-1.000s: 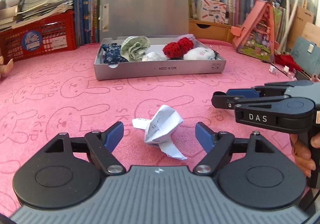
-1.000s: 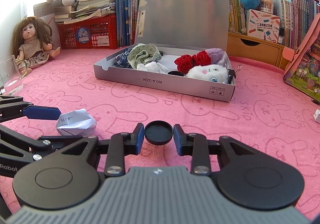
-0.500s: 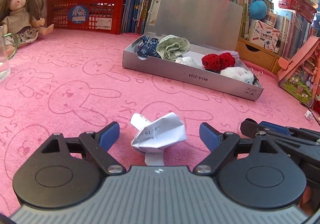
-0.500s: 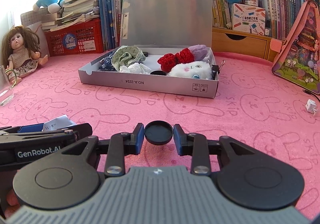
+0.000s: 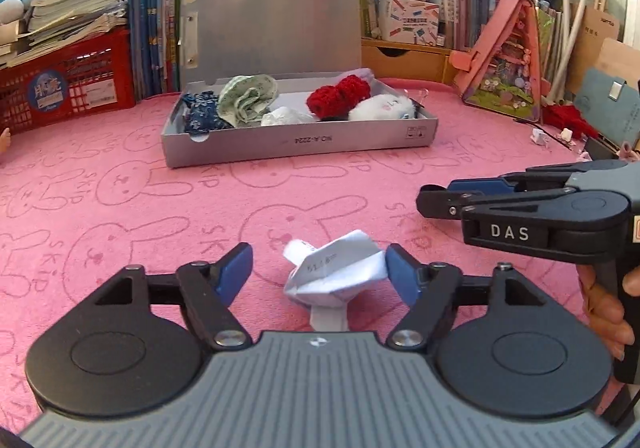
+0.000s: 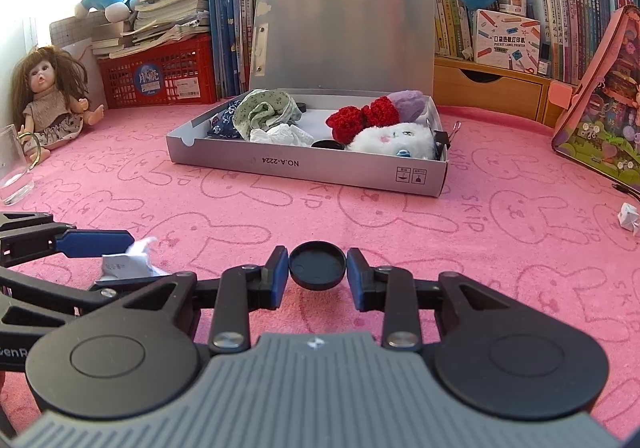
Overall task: Organize objects
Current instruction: 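Lift the paper with the left gripper while the right gripper carries the lid toward the box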
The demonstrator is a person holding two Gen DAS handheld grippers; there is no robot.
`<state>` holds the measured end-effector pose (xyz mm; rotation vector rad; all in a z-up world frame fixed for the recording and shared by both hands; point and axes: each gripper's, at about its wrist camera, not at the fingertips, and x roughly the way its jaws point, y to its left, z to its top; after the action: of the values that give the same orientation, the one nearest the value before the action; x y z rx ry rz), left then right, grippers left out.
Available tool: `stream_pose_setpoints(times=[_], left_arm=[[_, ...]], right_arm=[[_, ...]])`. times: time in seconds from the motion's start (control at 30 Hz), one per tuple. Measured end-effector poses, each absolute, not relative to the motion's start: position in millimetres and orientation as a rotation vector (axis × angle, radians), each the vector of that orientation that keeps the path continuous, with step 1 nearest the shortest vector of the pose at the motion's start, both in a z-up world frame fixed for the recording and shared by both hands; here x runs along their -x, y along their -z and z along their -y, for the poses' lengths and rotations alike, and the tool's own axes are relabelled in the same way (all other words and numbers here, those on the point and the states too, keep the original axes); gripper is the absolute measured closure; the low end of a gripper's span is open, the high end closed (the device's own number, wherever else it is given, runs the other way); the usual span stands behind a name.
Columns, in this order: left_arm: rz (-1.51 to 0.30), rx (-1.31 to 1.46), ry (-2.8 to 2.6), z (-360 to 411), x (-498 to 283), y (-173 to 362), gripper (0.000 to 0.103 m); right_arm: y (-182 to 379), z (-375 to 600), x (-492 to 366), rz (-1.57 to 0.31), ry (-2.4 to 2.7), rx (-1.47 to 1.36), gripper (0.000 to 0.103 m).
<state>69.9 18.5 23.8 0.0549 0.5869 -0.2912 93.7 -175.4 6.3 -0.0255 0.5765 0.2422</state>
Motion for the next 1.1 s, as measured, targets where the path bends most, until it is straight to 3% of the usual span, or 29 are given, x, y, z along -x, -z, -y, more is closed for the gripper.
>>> stream_pose_setpoints(times=[0.23, 0.67, 0.77, 0.87, 1.1], left_arm=[[-0.570, 0.126, 0.125, -25, -55, -25, 0.013], [-0.552, 0.124, 0.019, 3, -56, -19, 0.014], [-0.572, 0.115, 0.015, 2, -59, -15, 0.024], [-0.572, 0.122, 0.030, -2, -59, -15, 0.041], [-0.560, 0.116, 0.069, -6, -63, -22, 0.046]], right_arm=[[-6, 171, -88, -0.567, -0.250, 0.061, 0.066], [-4, 184, -80, -0.573, -0.238, 0.038, 0.066], [-4, 182, -79, -0.567, -0.243, 0.036, 0.066], [-4, 179, -78, -0.572, -0.255, 0.040, 0.066], [-5, 172, -77, -0.568, -0.273, 0.040, 0.066]])
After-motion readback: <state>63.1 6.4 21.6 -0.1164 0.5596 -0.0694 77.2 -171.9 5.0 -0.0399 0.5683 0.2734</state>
